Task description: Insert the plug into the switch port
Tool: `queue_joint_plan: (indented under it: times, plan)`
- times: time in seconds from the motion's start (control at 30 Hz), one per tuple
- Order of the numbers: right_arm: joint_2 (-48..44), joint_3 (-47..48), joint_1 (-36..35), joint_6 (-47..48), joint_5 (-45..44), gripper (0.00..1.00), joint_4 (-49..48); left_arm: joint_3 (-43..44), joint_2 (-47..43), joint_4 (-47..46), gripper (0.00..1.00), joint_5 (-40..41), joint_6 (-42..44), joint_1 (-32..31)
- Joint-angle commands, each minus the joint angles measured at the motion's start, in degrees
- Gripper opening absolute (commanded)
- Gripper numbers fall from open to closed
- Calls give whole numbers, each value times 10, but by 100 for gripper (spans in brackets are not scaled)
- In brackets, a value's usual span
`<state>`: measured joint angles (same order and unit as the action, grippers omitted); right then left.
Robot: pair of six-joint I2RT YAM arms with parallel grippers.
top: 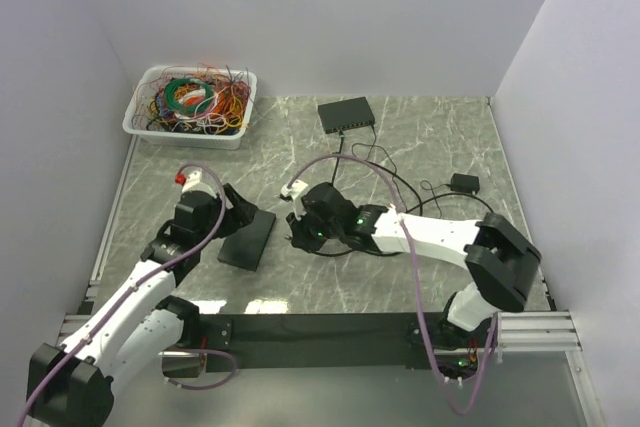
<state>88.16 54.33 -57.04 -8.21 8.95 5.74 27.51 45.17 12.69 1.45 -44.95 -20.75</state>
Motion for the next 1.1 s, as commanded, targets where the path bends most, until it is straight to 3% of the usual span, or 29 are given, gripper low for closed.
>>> queue_joint_plan:
  times: [0.0, 0.17, 0.37, 0.73, 1.07]
  plan:
    - [45, 49, 11, -19, 33, 0, 16, -30, -3, -99, 80, 106, -29, 4]
    - [106, 83, 35, -23, 61, 0, 25, -84, 0, -199, 82, 141, -33, 4]
    - [148, 117, 38, -12, 78, 0, 44, -107, 56, -251, 86, 162, -37, 7]
    - [213, 176, 39, -8, 98, 0, 67, -127, 250, -418, 87, 54, -59, 39]
    - [244, 195, 41, -8, 96, 0, 75, -161, 319, -580, 84, -37, -28, 40]
